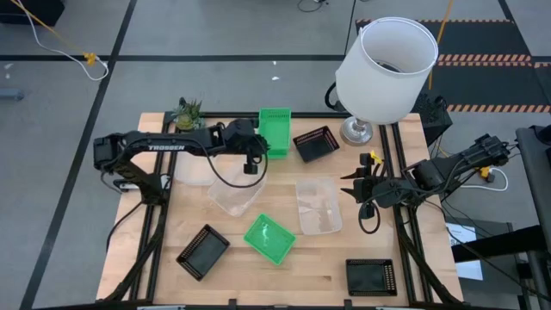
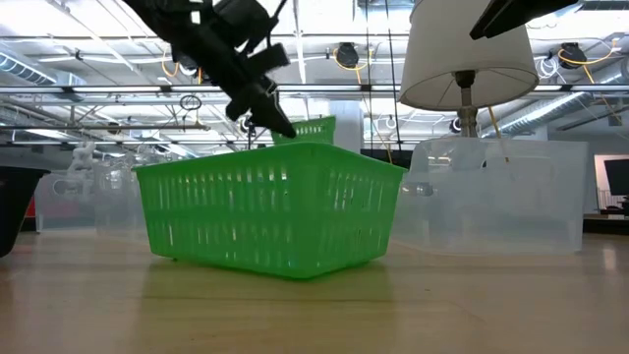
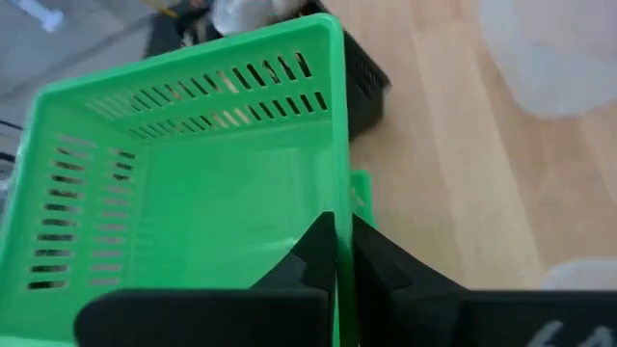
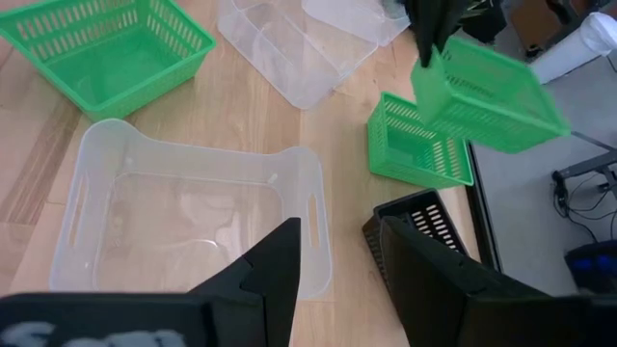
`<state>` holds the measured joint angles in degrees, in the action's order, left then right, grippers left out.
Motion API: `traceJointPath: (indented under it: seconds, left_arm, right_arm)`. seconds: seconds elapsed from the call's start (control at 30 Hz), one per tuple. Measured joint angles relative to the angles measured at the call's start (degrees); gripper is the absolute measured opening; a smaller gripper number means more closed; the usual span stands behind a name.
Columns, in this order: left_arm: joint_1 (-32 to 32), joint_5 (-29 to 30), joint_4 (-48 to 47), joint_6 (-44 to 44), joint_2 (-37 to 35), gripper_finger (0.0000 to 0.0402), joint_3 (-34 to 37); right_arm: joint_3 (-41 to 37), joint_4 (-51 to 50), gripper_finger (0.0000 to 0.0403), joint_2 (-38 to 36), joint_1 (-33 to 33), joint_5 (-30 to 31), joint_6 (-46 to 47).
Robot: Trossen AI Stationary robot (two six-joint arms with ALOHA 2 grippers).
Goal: Stack baskets by color
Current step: Stack the middle green bin on top of the top green bin
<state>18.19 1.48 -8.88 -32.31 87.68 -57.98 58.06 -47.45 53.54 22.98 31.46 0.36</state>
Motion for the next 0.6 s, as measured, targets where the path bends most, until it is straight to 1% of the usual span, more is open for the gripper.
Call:
traceJointPath:
  seconds: [0.1,0.3,0.5,0.6]
  left_arm:
    - [0.48,-0.49,0.26,0.02,2.16,0.0007,-0.02]
    - [0.55,-0.47,2.85,-0.98,6.37,0.0026,-0.02]
    - [1.3,-0.48,2.43,-0.54,7.76,0.0008,-0.04]
    - [1.79,-0.46,2.24,0.1,7.74,0.001,-0.04]
  right_arm:
    - [0.0,0.01,0.0139,0.0,-0.01,0.02,-0.06]
    - [0.0,-0.01,0.0139,0.0,-0.02,0.02,-0.17]
    - [0.0,-0.04,0.0139,0.0,-0.02,0.02,-0.21]
    - [0.0,-0.04,0.0139,0.0,-0.02,0.02,-0.76]
